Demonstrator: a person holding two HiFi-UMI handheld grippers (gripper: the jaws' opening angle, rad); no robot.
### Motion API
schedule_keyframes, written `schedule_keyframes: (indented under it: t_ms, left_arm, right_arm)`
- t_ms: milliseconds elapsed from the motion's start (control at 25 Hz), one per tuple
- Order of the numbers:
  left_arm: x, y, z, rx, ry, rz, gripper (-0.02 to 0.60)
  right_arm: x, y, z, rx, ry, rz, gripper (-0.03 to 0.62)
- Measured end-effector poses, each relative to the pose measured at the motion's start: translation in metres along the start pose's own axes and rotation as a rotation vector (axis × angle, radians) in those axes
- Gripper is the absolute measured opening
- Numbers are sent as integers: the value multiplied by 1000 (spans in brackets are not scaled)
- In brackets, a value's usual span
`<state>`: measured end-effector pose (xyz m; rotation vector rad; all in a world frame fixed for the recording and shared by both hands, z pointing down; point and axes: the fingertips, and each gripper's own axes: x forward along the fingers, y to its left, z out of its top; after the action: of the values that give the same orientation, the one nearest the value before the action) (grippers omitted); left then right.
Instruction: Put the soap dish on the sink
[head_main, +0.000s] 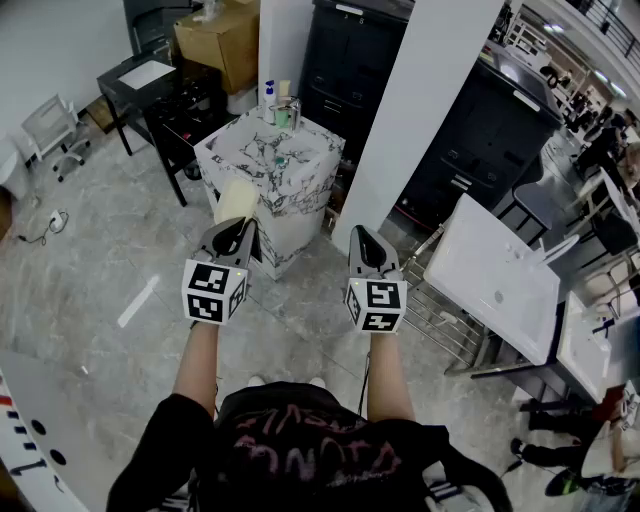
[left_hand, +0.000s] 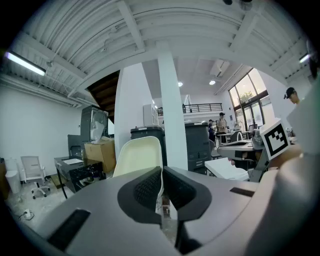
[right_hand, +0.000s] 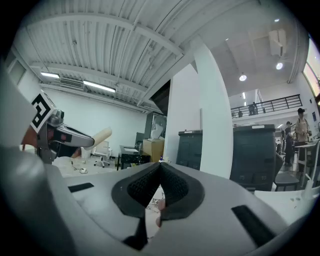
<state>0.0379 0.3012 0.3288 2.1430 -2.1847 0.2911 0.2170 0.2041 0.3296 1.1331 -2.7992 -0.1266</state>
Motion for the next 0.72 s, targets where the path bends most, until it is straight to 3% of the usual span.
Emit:
schedule_keyframes:
  t_ms: [720]
  left_arm:
    - [-22,6,-9,-2,0,-14,25]
  right_arm:
    - [-10,18,1,-12,-16,-21,14]
